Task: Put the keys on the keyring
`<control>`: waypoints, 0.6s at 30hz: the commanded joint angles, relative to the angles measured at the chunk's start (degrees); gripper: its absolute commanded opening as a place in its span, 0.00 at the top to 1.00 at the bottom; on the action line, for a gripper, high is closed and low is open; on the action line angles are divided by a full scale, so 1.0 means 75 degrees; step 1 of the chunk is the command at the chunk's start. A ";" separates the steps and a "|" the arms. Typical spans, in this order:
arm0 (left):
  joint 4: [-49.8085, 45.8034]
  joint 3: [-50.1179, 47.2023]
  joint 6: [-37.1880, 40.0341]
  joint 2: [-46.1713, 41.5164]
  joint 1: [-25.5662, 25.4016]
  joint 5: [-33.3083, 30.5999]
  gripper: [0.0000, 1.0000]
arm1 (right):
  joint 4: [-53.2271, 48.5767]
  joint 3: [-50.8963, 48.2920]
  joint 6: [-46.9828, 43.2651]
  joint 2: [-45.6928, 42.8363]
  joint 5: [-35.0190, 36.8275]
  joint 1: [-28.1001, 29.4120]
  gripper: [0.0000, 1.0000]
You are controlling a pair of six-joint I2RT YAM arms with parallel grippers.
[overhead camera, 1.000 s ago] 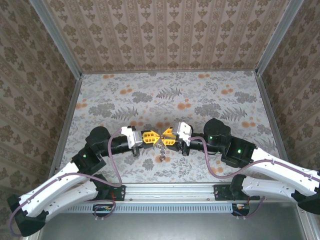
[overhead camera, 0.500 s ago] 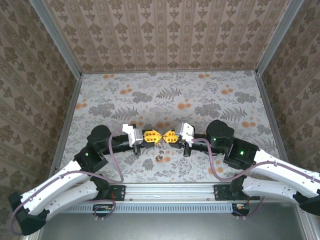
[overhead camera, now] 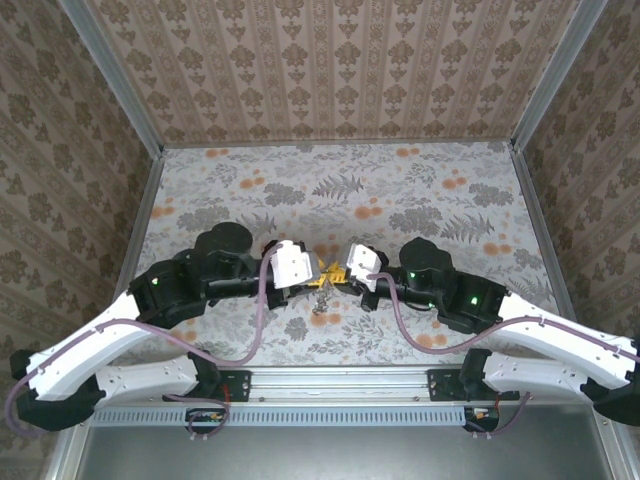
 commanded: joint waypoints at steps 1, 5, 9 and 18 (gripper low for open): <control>-0.0761 0.0102 0.0346 0.0012 -0.0050 -0.0502 0.80 | -0.0013 0.0329 -0.0139 -0.0020 0.0194 -0.0004 1.00; -0.0655 0.0042 0.0396 0.0064 -0.0004 -0.0491 0.78 | 0.0036 0.0301 -0.0162 0.0033 -0.0064 0.0018 1.00; -0.0531 -0.0037 0.0438 0.0131 0.0072 -0.0310 0.78 | 0.0047 0.0311 -0.0155 0.0080 -0.0140 0.0039 1.00; 0.0055 -0.0201 0.0401 0.0383 0.0460 0.0258 0.79 | 0.0129 0.0264 -0.0154 0.0055 -0.0307 0.0037 1.00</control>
